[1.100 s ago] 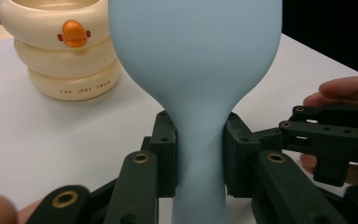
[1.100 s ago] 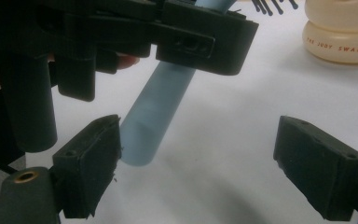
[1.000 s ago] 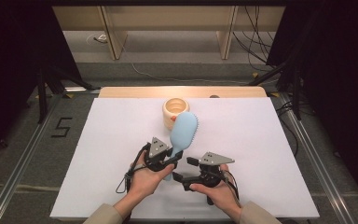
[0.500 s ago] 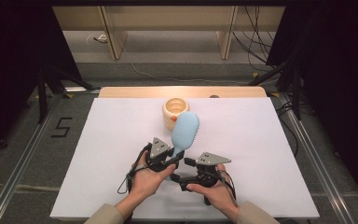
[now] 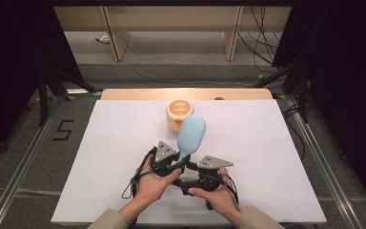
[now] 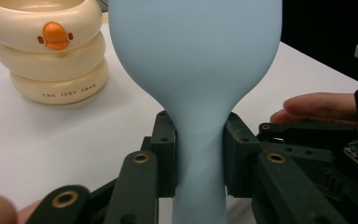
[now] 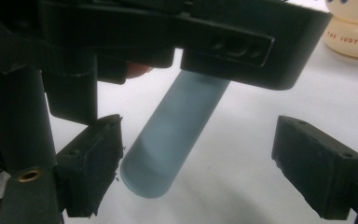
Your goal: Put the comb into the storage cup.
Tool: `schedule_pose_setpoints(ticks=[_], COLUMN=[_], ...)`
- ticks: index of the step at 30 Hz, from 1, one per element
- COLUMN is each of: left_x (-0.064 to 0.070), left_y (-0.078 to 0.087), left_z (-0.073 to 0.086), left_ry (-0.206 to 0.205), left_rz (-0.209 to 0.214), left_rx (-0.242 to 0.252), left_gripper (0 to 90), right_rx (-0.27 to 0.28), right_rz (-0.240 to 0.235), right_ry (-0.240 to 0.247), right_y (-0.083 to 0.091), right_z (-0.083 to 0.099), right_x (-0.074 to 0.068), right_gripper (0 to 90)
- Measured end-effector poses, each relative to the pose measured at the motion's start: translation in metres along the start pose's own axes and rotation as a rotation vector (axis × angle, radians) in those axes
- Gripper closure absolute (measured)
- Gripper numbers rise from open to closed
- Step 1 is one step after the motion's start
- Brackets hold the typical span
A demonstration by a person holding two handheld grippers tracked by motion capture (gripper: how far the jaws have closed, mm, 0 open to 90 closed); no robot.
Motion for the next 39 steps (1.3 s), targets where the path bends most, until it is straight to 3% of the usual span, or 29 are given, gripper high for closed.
schedule_pose_setpoints(ticks=[15,39], left_x=[0.0009,0.001], left_y=[-0.0007,-0.0008], left_z=[0.0008,0.0007], left_ry=[0.003,0.004], left_rz=[0.004,0.004], left_rx=[-0.004,-0.007], left_gripper=[69.3,69.3], right_rx=[-0.011,0.015], right_rz=[-0.003,-0.009], right_ry=[-0.002,-0.049], right_y=[-0.0055,-0.0083], right_z=[0.0019,0.0021], right_x=[-0.0019,-0.0058], right_gripper=[17.8,38.9])
Point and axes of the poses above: each handheld gripper's, and its own axes: y roughly backward along the jaws, z roughly out of its underside, x roughly to its right, the point moved 7 cm from there along -y, roughly forward along the jaws, and after that the axes turned 4 degrees about -y, right-handed, at the moved point
